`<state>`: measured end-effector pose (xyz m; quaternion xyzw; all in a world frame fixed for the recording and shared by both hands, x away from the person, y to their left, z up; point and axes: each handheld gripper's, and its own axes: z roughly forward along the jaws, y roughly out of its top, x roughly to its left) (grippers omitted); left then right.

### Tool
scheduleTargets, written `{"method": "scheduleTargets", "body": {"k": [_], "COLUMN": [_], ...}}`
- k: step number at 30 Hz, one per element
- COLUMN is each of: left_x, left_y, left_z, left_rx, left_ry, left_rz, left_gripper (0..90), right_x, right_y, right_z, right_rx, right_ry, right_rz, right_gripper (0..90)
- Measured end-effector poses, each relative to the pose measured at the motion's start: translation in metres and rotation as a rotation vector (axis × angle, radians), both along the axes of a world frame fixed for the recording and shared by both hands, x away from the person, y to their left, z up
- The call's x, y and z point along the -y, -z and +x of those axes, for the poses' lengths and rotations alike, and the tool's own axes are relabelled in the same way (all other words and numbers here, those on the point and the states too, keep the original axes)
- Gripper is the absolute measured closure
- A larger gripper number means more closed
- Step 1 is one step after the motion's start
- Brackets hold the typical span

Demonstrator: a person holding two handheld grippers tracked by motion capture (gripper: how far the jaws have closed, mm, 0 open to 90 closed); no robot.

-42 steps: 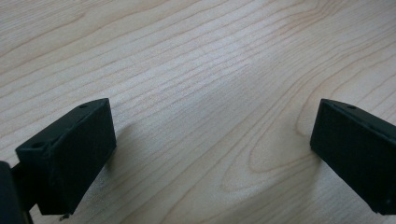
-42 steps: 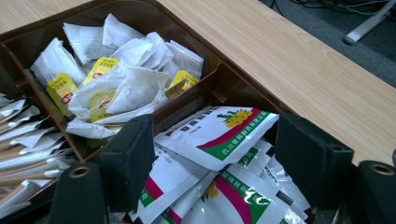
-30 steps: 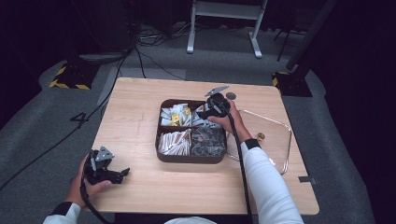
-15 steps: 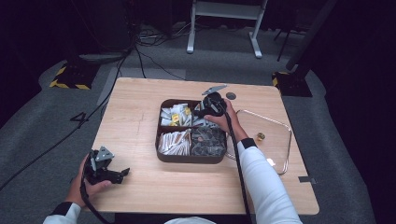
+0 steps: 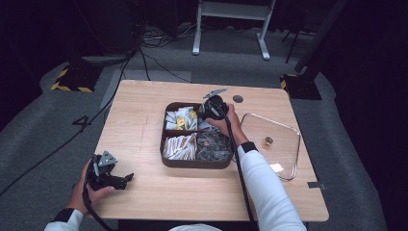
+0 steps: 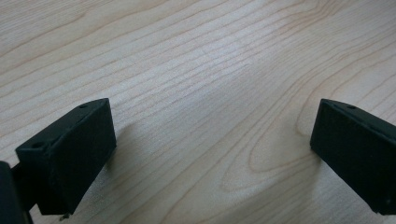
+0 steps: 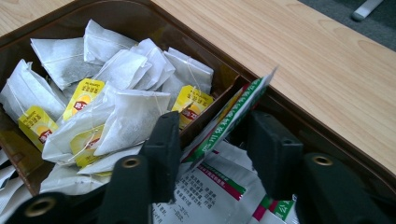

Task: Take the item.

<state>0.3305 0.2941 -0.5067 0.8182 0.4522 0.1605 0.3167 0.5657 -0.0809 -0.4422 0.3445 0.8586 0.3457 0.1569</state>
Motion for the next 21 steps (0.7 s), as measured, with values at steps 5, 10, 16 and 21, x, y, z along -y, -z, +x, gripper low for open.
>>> {"method": "scheduleTargets", "body": {"k": [5,10,16,21], "left_x": [0.000,0.000,0.000,0.000], "left_y": [0.000,0.000,0.000,0.000], "left_z": [0.000,0.000,0.000,0.000], "left_rx": [0.001,0.001,0.000,0.000], "left_ry": [0.000,-0.001,-0.002,-0.005], "left_rz": [0.000,0.000,-0.001,-0.003], "left_gripper": [0.4,0.4,0.4,0.4], "right_x": [-0.002,-0.001,0.004,0.010], "right_y": [0.003,0.004,-0.002,-0.008], "right_z": [0.002,0.001,-0.002,-0.005], "right_rx": [-0.004,-0.004,0.008,0.019], "right_ry": [0.018,0.014,-0.006,-0.004], "right_rz": [0.005,-0.003,0.027,0.061], "right_gripper": [71.6,82.3,87.7,88.6]}}
